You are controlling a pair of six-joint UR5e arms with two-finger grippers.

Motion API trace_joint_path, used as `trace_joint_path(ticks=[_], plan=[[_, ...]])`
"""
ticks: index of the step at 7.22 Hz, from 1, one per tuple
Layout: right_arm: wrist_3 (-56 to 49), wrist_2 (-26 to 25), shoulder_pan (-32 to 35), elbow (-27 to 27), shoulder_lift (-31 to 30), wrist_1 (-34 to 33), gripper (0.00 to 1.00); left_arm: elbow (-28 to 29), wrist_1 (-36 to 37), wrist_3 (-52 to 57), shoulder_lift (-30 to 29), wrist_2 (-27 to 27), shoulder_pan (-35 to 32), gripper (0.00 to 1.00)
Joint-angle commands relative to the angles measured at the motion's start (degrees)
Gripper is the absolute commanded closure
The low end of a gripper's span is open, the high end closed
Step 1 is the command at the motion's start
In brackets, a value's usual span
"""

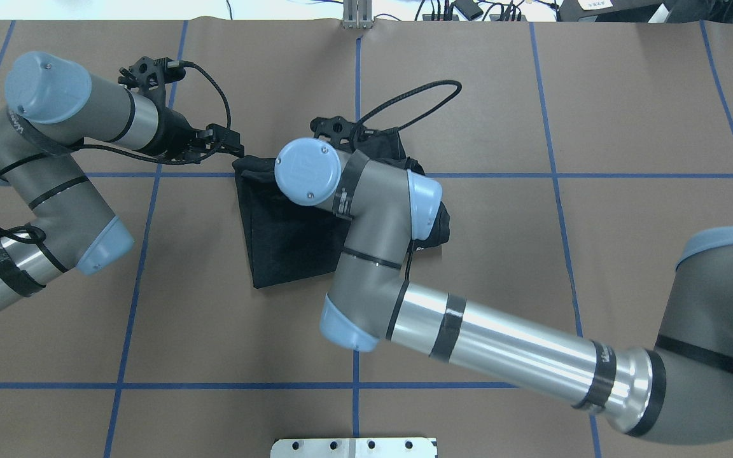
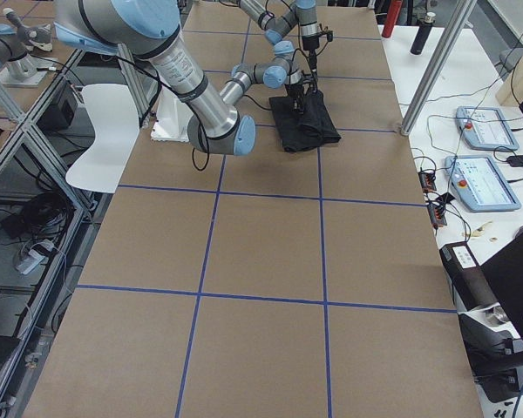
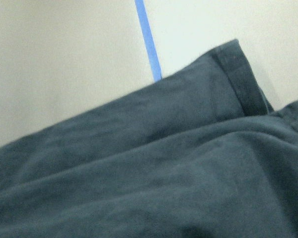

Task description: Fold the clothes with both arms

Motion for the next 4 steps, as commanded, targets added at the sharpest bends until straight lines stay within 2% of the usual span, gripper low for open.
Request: trace_joint_path(ticks=[1,2,4], plan=[[-4.38,-1.99,5.68,-13.1,5.6,9.57,1.0,-0.78,0.09,0.0,0.09,-0.7,-0.33,0.0],[-4.48,-2.7,6.74,-20.15,7.9,16.61,1.0,-1.57,0.09,0.0,0.96,-2.53,-0.94,0.0],[-5.01,-2.27,7.89,-20.66,9.58,17.03,1.0,-2.37,0.17,0.0,1.67,-2.82,-1.21,0.0]])
